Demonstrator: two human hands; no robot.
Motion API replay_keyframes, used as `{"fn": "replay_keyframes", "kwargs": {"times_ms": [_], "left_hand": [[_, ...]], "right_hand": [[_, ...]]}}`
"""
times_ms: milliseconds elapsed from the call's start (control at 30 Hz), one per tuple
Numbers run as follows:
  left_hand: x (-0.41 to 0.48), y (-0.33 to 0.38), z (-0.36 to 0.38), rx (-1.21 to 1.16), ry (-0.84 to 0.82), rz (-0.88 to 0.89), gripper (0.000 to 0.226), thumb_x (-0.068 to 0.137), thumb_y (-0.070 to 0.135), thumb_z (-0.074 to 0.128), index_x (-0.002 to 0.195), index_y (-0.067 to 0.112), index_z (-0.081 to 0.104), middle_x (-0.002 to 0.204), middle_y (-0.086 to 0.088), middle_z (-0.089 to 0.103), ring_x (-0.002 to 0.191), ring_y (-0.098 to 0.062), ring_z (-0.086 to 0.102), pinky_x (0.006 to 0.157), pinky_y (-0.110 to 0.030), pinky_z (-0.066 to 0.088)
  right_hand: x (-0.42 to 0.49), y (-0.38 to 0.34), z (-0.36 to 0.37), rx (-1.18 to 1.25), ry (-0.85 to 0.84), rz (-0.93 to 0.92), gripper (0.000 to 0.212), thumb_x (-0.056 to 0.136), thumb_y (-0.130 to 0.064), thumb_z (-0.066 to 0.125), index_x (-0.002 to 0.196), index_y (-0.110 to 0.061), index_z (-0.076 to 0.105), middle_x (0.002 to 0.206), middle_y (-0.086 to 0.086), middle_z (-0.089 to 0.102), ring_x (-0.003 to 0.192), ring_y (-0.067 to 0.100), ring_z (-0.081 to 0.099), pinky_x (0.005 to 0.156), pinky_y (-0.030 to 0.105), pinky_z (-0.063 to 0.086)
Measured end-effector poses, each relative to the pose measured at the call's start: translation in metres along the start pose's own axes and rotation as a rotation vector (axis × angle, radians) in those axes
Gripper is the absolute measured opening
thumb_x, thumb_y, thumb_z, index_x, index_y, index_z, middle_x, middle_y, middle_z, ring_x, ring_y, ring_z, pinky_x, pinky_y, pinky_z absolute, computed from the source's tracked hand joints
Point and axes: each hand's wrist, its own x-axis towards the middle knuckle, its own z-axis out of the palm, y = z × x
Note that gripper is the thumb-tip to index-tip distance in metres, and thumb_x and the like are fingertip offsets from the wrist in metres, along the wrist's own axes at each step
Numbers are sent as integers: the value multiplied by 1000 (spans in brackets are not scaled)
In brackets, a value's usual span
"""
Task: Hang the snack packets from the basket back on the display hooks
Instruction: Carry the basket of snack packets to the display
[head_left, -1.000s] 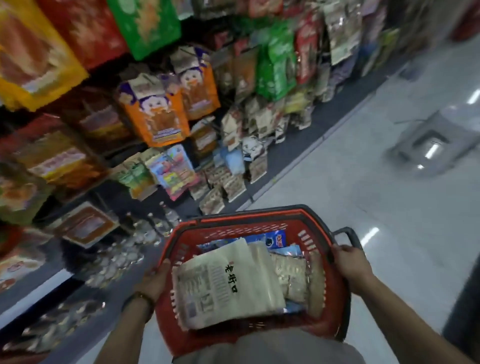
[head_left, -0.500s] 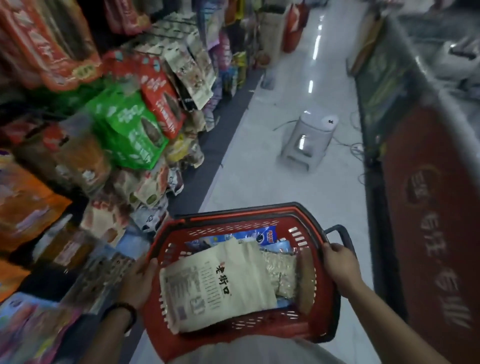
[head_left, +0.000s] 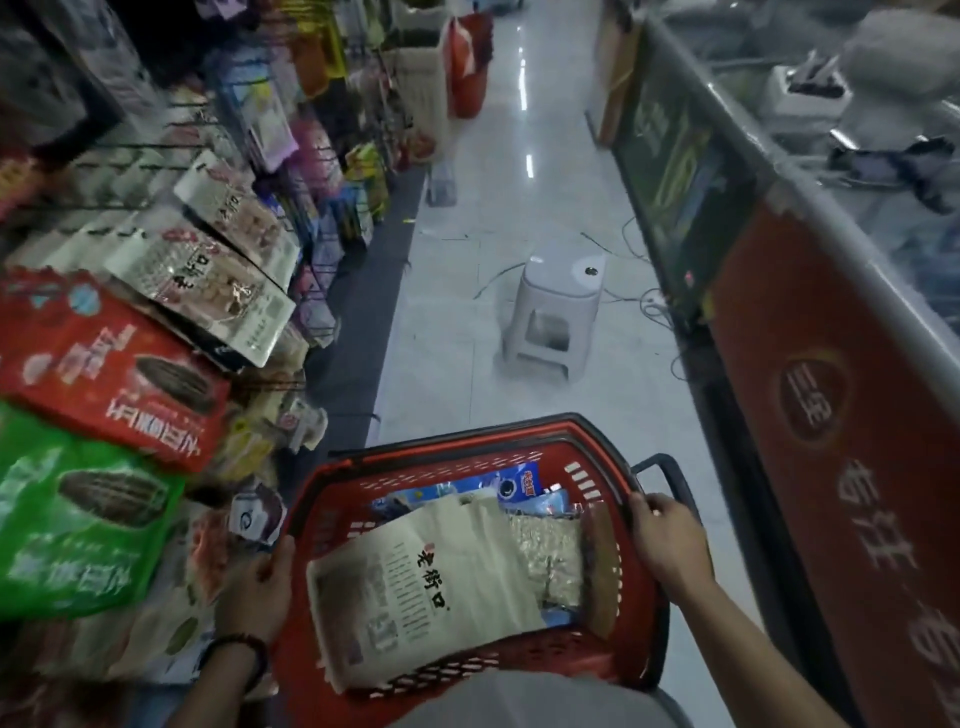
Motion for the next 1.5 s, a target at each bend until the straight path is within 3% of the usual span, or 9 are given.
{"fn": "replay_keyframes", "kwargs": {"times_ms": [200, 333, 400, 567, 667, 867, 1100, 1300, 1500], "left_hand": [[86, 105, -2, 5, 118, 5, 58, 92, 78, 37, 89, 28, 66, 96, -12, 67, 96, -36, 64, 87, -46, 52], [147, 161, 13, -67, 159, -22, 57, 101, 60, 44, 98, 10, 71, 91, -17, 69, 82, -33, 59, 71, -39, 41], [189, 187, 22, -115, 143, -57, 57, 101, 57, 47, 99, 5, 71, 81, -9, 63, 76, -28, 54, 69, -39, 41], [300, 263, 36, -170, 32, -49, 55, 101, 59, 48, 119, 12, 70, 111, -15, 70, 97, -35, 64, 77, -38, 46], [354, 319, 39, -148, -22, -20, 59, 103, 56, 44, 97, 4, 70, 90, -17, 69, 74, -29, 60, 69, -42, 49], [435, 404, 59, -177, -20, -3, 50, 103, 53, 45, 80, 12, 63, 82, -13, 66, 73, -28, 61, 63, -36, 44], [509, 490, 84, -197, 108, -114, 44, 104, 50, 47, 89, 9, 58, 77, -6, 57, 68, -25, 51, 61, -37, 38], [542, 540, 90, -206, 258, -217, 43, 101, 56, 46, 92, 19, 66, 84, -3, 64, 76, -25, 55, 65, -36, 42], [588, 548, 93, -361, 303, -354, 47, 89, 70, 57, 84, 25, 68, 79, 1, 70, 71, -19, 64, 70, -34, 53]], "right_hand": [[128, -124, 0, 74, -113, 45, 33, 97, -38, 52, 87, -14, 72, 85, 4, 73, 86, 28, 66, 87, 43, 54], [211, -188, 16, 28, -116, 51, 35, 94, -45, 53, 92, -17, 74, 88, 3, 74, 88, 28, 68, 87, 45, 56], [253, -218, 30, -4, -118, 45, 37, 95, -47, 53, 90, -18, 75, 86, 3, 75, 84, 27, 69, 81, 43, 57], [333, -299, 41, -111, -83, 65, 40, 100, -39, 51, 80, -13, 74, 80, 10, 72, 75, 24, 64, 63, 37, 44], [377, -343, 36, -64, -29, 115, 43, 96, -39, 55, 74, -8, 74, 72, 14, 74, 73, 33, 68, 69, 45, 53], [470, -409, 40, -71, -21, 102, 49, 102, -41, 54, 79, -3, 73, 77, 15, 72, 75, 30, 65, 70, 41, 47], [612, -502, 74, -298, -224, -80, 30, 104, -18, 49, 89, -5, 72, 91, 11, 70, 89, 31, 66, 79, 39, 50], [714, -585, 99, -210, -341, -97, 34, 97, -37, 57, 98, -10, 76, 84, 3, 72, 75, 14, 65, 59, 29, 42], [828, -640, 172, -193, -415, -73, 56, 70, -63, 64, 97, -16, 78, 89, 4, 79, 84, 29, 75, 80, 52, 62]]}}
